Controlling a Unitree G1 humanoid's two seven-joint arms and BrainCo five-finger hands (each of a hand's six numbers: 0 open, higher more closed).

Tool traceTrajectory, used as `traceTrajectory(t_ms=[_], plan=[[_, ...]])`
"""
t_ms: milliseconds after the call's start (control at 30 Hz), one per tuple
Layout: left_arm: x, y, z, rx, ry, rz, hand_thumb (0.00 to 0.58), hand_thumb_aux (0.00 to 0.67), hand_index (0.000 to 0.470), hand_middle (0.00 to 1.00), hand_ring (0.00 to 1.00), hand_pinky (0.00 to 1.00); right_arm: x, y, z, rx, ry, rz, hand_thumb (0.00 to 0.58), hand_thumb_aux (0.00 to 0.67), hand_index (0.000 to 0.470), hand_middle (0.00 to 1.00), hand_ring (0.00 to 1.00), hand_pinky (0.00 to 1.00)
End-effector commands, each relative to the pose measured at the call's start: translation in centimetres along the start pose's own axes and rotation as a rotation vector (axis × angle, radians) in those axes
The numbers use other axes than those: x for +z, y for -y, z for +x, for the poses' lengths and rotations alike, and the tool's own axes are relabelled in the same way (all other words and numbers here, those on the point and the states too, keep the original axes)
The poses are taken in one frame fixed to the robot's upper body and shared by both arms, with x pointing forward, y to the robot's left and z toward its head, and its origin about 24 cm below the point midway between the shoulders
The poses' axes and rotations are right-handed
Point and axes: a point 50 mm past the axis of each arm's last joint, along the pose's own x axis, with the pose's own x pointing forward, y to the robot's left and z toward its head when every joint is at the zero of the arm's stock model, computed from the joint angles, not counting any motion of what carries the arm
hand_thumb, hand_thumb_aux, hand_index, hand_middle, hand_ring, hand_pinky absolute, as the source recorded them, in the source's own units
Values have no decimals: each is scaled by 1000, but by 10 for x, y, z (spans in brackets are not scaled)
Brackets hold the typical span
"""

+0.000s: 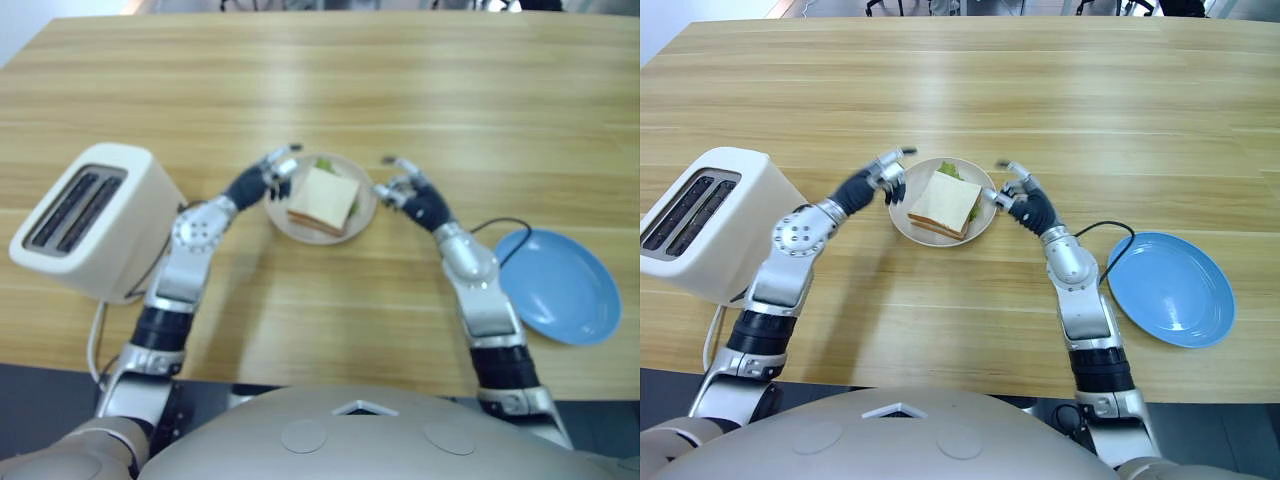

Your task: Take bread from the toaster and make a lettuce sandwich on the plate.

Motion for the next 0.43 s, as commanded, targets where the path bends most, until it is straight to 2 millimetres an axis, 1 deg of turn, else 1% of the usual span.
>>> traceTrajectory(t_ms=[33, 100, 167, 233, 367, 433], plan=[[1, -5, -16, 129, -21, -398, 0, 0, 0, 0, 0, 0, 0, 13, -21, -144, -40, 173, 0, 0, 0, 0, 0, 0], [-2, -2, -21, 200, -26, -535, 0, 0, 0, 0, 0, 0, -4, 9, -32, -180, -58, 204, 0, 0, 0, 0, 0, 0], [-7, 4, -26, 248, -36, -600, 0, 0, 0, 0, 0, 0, -10, 2, -39, -187, -77, 211, 0, 0, 0, 0, 0, 0], [-14, 7, -30, 296, -47, -640, 0, 0, 0, 0, 0, 0, -19, -2, -43, -201, -112, 214, 0, 0, 0, 0, 0, 0], [-31, 11, -40, 383, -51, -626, 0, 0, 0, 0, 0, 0, -35, -10, -47, -201, -131, 266, 0, 0, 0, 0, 0, 0], [-42, 13, -40, 407, -74, -653, 0, 0, 0, 0, 0, 0, -41, -13, -51, -211, -138, 254, 0, 0, 0, 0, 0, 0]])
